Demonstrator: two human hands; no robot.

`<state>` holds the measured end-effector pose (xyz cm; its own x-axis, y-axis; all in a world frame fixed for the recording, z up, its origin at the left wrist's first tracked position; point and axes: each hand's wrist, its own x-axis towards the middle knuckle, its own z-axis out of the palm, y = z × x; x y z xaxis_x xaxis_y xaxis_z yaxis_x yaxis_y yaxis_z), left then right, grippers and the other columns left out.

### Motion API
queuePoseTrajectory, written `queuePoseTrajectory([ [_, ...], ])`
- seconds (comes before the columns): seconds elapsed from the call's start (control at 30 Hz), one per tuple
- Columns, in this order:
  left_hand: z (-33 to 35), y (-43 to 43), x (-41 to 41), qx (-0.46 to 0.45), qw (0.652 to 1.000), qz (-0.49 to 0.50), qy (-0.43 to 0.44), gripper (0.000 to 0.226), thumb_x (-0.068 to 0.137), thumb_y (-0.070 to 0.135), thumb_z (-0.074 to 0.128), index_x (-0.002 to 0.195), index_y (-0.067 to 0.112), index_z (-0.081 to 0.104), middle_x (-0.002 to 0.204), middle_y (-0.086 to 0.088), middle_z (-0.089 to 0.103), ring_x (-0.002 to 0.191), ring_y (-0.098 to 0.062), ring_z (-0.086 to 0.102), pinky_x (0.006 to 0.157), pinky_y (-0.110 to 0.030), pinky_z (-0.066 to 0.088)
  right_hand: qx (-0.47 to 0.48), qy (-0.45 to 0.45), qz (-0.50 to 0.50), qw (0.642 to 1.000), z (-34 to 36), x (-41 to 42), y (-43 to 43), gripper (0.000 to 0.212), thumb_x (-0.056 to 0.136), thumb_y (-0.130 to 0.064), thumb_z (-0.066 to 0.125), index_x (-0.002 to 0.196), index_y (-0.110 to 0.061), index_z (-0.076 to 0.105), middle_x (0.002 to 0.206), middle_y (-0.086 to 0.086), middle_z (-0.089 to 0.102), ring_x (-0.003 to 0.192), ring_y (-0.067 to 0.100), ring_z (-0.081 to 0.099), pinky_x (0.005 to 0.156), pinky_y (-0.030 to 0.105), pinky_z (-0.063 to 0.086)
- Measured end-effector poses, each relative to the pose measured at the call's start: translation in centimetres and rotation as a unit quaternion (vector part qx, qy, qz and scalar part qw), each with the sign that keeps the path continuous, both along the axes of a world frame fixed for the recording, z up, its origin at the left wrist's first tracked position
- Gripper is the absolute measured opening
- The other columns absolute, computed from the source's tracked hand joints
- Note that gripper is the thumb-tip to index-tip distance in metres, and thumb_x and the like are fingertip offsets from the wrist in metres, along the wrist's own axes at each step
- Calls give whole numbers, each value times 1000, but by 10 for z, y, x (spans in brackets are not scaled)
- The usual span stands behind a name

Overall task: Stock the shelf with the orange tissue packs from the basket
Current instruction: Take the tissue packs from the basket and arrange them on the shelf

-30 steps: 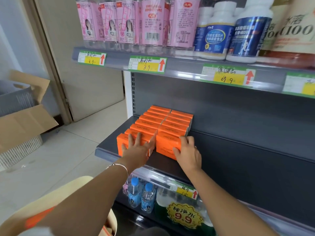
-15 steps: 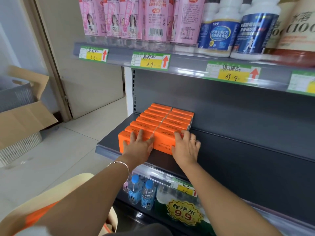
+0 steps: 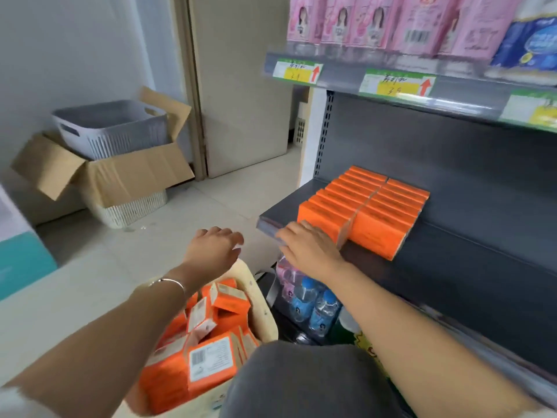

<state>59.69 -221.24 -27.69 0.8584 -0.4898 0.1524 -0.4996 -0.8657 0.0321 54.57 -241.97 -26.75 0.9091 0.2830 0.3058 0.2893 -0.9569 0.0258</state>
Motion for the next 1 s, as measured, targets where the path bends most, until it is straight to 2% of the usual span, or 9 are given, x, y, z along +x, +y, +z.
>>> queuePoseTrajectory([
  [0.13,-38,68,-4,21,995,81,51,30,95,35,42,123,31,53,123,9,58,121,-16,48,97,-31,34,-25,94,40,994,-28,16,50,26,94,-24,46,116,-16,58,117,6,58,114,29,51,91,44,45],
  [0.23,-64,96,-3,12,990,114,86,28,94,34,43,120,32,54,121,9,60,119,-16,49,98,-32,35,-22,148,42,988,-48,24,72,32,94,-23,45,125,-20,53,125,4,55,119,26,48,93,40,44],
  [0.4,-103,101,3,1,983,126,133,29,93,33,44,119,31,56,121,5,61,118,-19,51,97,-33,40,-49,222,34,973,-80,41,86,35,94,-25,45,129,-21,49,124,6,55,115,30,52,86,42,47],
  [0.57,-152,88,12,-7,968,138,210,33,92,31,46,125,31,52,130,5,55,122,-19,48,99,-35,37,-43,319,19,946,-119,67,89,42,94,-27,48,135,-20,43,127,11,51,118,33,50,87,43,48],
  [0.7,-187,74,24,20,955,149,257,44,93,32,47,137,27,42,140,1,45,130,-22,41,105,-38,33,-15,360,-3,933,-158,88,90,45,94,-29,48,138,-19,41,128,12,49,119,33,46,90,43,46],
  [0.8,-215,64,31,30,940,176,292,54,90,42,52,138,23,37,143,-3,39,132,-25,37,103,-41,36,-8,387,-23,922,-186,104,93,43,94,-30,49,134,-19,41,124,11,49,117,32,48,89,43,47],
  [0.9,-240,53,36,-1,924,210,320,79,80,55,61,142,22,26,148,-4,29,136,-27,30,103,-43,36,-1,396,-32,918,-207,117,98,44,92,-29,53,133,-18,41,123,10,48,115,31,49,87,43,47],
  [1.0,-256,46,44,-26,914,239,326,98,70,60,68,144,21,17,149,-3,26,137,-26,27,102,-44,37,18,395,-40,918,-229,127,104,54,88,-28,57,138,-21,37,125,7,48,112,30,52,87,44,49],
])
